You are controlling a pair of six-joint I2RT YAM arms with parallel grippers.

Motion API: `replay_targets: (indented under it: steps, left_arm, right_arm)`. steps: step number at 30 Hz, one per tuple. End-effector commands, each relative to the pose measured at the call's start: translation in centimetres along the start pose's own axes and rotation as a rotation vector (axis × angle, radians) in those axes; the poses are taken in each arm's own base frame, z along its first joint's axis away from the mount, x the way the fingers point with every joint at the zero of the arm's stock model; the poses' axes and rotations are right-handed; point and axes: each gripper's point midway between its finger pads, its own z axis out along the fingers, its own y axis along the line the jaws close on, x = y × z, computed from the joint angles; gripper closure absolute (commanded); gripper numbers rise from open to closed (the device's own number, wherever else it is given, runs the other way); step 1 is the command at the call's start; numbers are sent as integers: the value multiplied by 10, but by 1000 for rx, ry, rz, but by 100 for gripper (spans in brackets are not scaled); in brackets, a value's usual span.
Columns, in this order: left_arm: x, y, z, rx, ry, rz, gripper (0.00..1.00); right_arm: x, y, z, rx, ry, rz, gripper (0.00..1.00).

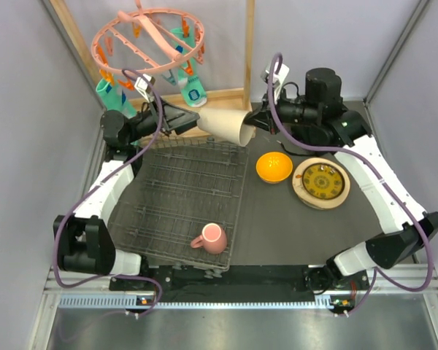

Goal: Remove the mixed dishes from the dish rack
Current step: Pick up the cup from the dish rack.

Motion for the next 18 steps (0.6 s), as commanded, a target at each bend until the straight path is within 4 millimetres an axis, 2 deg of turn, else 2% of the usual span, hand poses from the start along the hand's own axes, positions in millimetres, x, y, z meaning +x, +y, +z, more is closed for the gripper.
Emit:
replay_targets:
  steps: [1, 2, 3, 6, 8, 9, 10, 11, 12, 13, 14, 15, 16, 17, 18]
  left_arm:
    - [-22, -24, -16, -1, -56, 137, 1]
    - [-25, -24, -19, -3, -61, 144, 1]
    - [-29, -26, -21, -6, -66, 153, 1]
    - [-38, -20, -33, -36, -74, 201, 1]
    - [-39, -7, -40, -84, -53, 165, 1]
    - [-39, 1, -42, -106, -42, 211, 1]
    - [-34, 19, -47, -168, -24, 117, 1]
    - [-36, 22, -48, -196, -12, 131, 1]
    - [-33, 36, -51, -240, 15, 220, 1]
    - [-32, 47, -54, -282, 27, 227, 1]
    - [-25, 58, -61, -370, 42, 154, 1]
    - [-24, 68, -65, -404, 70, 256, 1]
    - [-23, 75, -69, -440, 82, 273, 1]
    - [-20, 83, -76, -503, 90, 262, 1]
    - [-20, 88, -80, -525, 106, 318, 1]
  right_arm:
    - [-14, -5, -36, 149, 34, -107, 100]
    - [-12, -13, -38, 169, 59, -98, 100]
    - [5, -13, -45, 165, 132, -54, 100]
    - [21, -33, -61, 208, 207, 11, 100]
    - [37, -37, -75, 234, 272, 44, 100]
    - [41, -44, -86, 270, 295, 25, 100]
    - [48, -46, -91, 282, 326, 21, 100]
    - [58, -44, -100, 292, 378, 29, 100]
    - [67, -45, -108, 307, 432, 3, 100]
    - [75, -46, -113, 307, 472, 8, 100]
    - [92, -38, -121, 286, 542, 48, 100]
    - [102, -36, -126, 267, 579, 56, 100]
    - [113, -33, -128, 247, 624, 80, 100]
    - [133, -25, -134, 219, 696, 132, 100]
    - [142, -23, -138, 205, 731, 139, 100]
